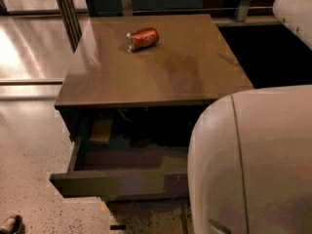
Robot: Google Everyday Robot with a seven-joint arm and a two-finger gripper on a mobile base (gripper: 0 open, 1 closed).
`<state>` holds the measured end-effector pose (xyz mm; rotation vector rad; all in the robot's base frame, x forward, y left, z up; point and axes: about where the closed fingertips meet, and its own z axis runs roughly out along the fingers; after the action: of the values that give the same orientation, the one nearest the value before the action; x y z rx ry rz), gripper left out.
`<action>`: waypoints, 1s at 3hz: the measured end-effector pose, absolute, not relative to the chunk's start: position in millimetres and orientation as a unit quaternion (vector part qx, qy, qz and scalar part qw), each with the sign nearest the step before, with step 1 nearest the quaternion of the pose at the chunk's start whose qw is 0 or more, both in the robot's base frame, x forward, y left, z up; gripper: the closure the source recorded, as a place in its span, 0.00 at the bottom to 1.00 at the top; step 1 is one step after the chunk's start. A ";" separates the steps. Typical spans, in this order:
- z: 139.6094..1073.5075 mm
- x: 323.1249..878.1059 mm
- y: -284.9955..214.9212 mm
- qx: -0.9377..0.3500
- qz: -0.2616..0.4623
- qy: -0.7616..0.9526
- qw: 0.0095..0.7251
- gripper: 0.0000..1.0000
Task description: Close top drawer
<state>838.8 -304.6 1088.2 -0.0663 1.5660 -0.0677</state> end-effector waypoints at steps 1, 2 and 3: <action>1079.0 835.7 -302.3 -0.112 -0.071 0.704 0.697 0.00; 1075.0 833.4 -289.0 -0.214 -0.101 0.695 0.679 0.00; 1076.1 833.0 -281.6 -0.287 -0.127 0.680 0.663 0.00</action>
Offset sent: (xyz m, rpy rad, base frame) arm -0.0019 0.0196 -0.0083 -0.5492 0.0643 0.2894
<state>833.0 -281.6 1076.1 -0.6478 1.5366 -0.2865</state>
